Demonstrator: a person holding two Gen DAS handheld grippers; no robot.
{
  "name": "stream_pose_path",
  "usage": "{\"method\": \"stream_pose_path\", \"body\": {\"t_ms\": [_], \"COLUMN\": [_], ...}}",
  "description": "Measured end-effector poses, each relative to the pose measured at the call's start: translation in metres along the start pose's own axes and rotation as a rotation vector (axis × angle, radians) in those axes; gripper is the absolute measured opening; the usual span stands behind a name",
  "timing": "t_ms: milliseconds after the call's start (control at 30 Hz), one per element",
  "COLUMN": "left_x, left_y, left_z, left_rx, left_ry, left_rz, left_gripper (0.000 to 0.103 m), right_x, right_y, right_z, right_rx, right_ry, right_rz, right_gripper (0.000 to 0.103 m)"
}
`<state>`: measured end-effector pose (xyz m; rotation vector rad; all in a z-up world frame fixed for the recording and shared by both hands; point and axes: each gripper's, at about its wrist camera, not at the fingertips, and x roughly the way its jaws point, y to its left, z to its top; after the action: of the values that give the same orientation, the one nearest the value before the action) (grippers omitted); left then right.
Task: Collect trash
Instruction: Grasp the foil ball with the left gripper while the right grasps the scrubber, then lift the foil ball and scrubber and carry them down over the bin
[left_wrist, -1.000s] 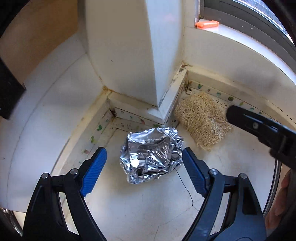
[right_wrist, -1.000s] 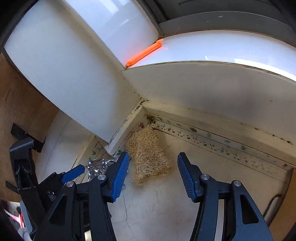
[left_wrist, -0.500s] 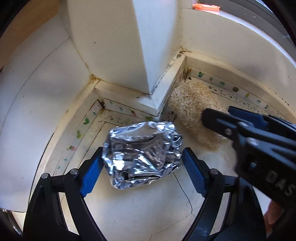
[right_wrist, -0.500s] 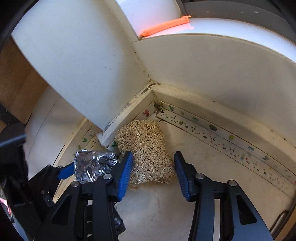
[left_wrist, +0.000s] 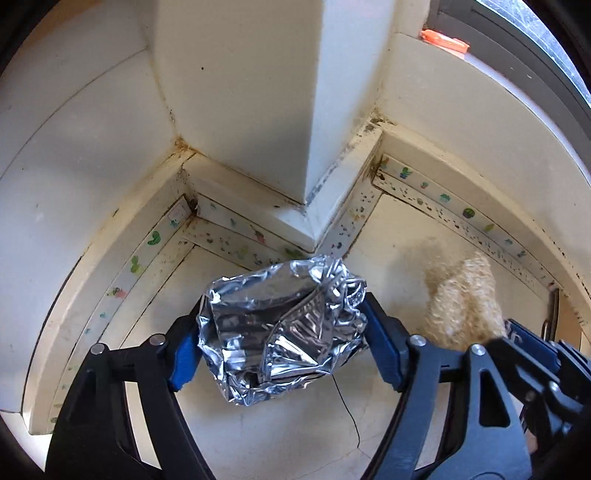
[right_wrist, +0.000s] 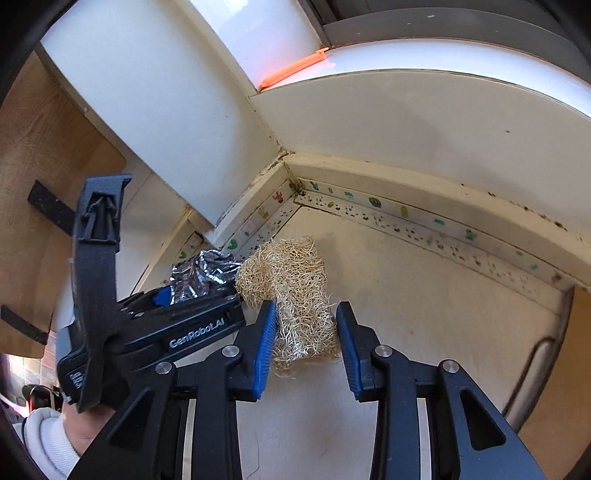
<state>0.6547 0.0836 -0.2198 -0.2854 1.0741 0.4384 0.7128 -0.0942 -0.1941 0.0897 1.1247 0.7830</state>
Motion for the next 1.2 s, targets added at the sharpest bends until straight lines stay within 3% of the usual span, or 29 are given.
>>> {"method": "stream_pose_path", "body": {"t_ms": [333,533,600,867,1200], "left_x": [-0.035,-0.079,-0.111,-0.210,-0.298], "left_y": [-0.006,0.005,0.008,0.060,0.147], "left_z": [-0.043,-0.076,-0.091,-0.165,-0.264], "left_rx": [0.033,0.080,0.103,0.176,0.245], "left_ry": [0.005,-0.003,-0.010,-0.020,-0.050], "left_rz": [-0.052,-0.107,-0.117,-0.182,-0.248], "left_gripper": [0.073,0.073,0.073,0.073,0.073], "right_x": [-0.054,-0.095,-0.110,-0.165,-0.227], "right_y": [0.003,0.029,0.041,0.113,0.232], "right_z": [-0.029,-0.068,-0.085,-0.175,-0.321], "right_rx": [0.015,0.005,-0.001,-0.023,-0.003], "right_ry": [-0.034,-0.059,-0.071,-0.109,-0.169], "right_rz": [0.017,0.020,0.020,-0.014,-0.093], "right_gripper": [0.031,0.031,0.031,0.031,0.031]}}
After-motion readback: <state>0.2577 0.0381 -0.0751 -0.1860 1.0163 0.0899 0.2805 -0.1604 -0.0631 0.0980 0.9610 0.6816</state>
